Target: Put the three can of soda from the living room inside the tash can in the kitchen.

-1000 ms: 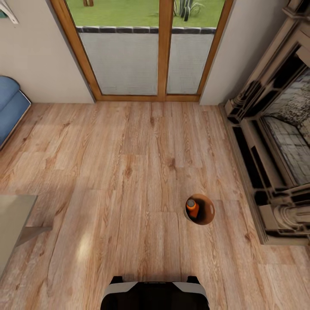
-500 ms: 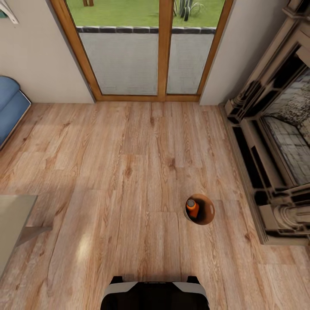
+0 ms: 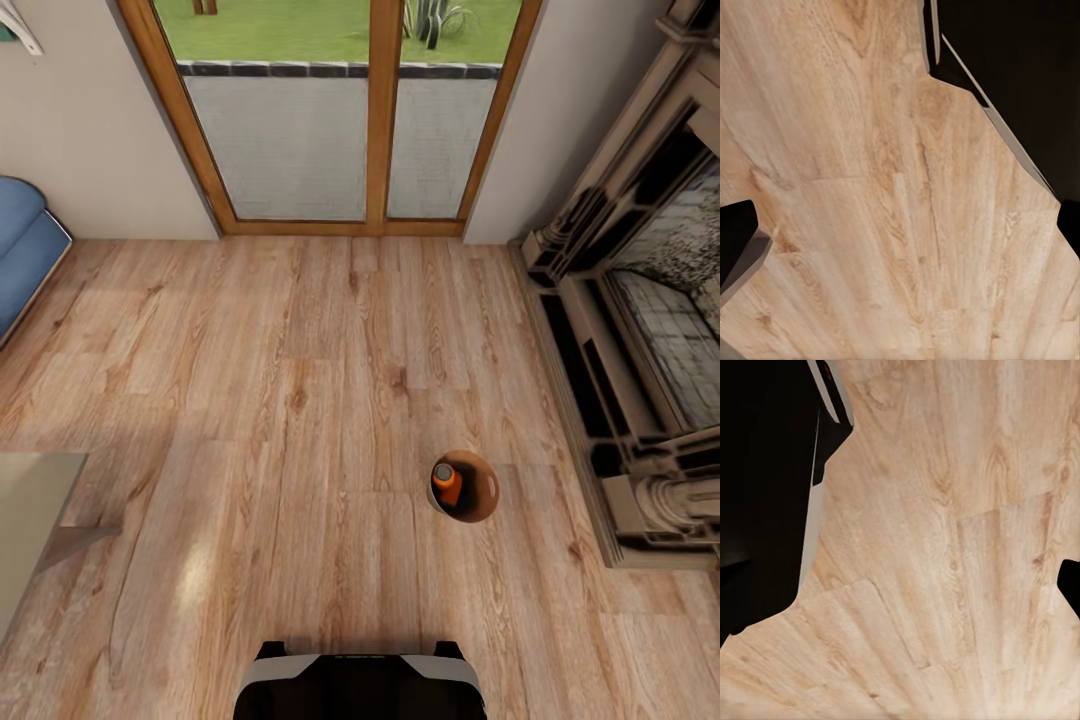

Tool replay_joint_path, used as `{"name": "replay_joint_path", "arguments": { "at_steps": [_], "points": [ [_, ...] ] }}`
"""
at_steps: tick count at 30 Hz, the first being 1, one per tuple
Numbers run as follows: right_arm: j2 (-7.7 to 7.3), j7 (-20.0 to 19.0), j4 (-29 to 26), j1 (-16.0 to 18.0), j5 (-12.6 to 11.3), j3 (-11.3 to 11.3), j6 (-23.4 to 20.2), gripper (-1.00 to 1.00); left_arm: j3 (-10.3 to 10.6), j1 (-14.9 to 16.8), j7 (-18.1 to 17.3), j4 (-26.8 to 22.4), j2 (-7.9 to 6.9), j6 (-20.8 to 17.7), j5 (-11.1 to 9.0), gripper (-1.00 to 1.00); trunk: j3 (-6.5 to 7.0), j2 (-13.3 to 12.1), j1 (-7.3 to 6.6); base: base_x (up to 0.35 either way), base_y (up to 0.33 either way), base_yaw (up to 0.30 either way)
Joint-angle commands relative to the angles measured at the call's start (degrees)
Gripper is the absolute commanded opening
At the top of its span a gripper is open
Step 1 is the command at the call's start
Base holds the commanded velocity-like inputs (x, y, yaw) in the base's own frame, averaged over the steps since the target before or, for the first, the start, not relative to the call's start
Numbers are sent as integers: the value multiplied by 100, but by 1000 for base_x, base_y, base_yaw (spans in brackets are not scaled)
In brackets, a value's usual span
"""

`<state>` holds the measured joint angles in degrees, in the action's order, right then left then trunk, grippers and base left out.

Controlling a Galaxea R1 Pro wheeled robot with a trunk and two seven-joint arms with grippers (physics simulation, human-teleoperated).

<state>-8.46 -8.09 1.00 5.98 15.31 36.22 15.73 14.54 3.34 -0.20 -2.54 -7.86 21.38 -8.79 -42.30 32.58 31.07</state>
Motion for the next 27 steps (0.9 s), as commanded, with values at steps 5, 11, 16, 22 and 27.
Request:
{"name": "replay_joint_path", "arguments": {
  "at_steps": [5,11,16,22,27],
  "points": [
    [7,0,-2,0,0,0,0,100,3,0,2,0,-4,-2,-2,100,0,0,0,0,0,0],
    [10,0,-3,0,-1,-1,0,100,5,0,2,-1,1,-2,-1,100,0,0,0,0,0,0],
    [10,0,-3,0,-1,-1,0,100,2,0,3,5,1,-2,0,100,0,0,0,0,0,0],
    [11,0,-3,0,-2,-1,0,100,5,0,3,1,2,-3,-5,100,0,0,0,0,0,0],
    [11,0,-3,0,-2,-1,0,100,4,0,3,-1,-1,-2,-1,100,0,0,0,0,0,0]
  ]
}}
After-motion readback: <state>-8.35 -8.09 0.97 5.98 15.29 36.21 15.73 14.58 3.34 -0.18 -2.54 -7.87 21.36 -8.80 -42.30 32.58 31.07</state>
